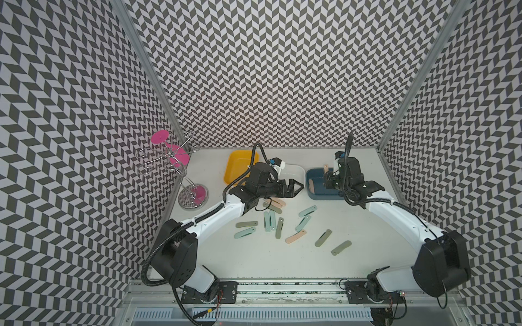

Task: Place the fruit knives into the storage box by color
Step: Place the fruit knife in the storage box.

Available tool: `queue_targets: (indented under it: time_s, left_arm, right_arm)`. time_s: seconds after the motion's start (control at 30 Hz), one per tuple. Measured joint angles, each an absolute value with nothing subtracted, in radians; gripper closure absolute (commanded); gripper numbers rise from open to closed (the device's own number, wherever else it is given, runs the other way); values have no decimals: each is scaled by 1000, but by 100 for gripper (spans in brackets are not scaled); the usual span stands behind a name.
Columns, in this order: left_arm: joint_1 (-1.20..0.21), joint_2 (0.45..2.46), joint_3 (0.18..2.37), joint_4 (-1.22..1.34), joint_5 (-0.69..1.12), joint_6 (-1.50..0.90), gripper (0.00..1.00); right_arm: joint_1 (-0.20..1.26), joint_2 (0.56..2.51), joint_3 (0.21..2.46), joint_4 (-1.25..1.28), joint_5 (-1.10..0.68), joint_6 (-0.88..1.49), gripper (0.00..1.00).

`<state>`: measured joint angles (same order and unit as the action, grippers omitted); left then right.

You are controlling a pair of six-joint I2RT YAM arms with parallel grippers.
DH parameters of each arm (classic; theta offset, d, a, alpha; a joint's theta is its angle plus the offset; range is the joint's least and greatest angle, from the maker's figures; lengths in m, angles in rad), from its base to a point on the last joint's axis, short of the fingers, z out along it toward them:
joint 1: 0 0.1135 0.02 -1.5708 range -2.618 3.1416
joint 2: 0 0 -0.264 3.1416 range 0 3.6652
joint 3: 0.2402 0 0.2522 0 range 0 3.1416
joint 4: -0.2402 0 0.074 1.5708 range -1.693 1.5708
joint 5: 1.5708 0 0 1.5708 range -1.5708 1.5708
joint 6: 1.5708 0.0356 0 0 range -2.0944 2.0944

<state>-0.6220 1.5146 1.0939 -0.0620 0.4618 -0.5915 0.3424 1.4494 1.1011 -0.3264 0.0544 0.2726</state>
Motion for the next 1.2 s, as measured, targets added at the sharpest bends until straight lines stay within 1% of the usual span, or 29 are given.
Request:
queue_targets:
  time_s: [0.3, 0.57, 0.87, 1.2]
  left_arm:
    - [-622, 1534, 1094, -78, 471, -581, 0]
    - [-622, 1539, 1094, -83, 472, -580, 0]
    - [-622, 1539, 1094, -84, 476, -581, 0]
    - [-622, 1539, 1094, -84, 477, -581, 0]
  right_arm:
    - [294, 1671, 1217, -332, 13, 192, 77]
    - [285, 1792, 1246, -336, -23, 175, 76]
    - [284, 1897, 1290, -336, -35, 160, 76]
    - [272, 1971, 1308, -327, -43, 160, 77]
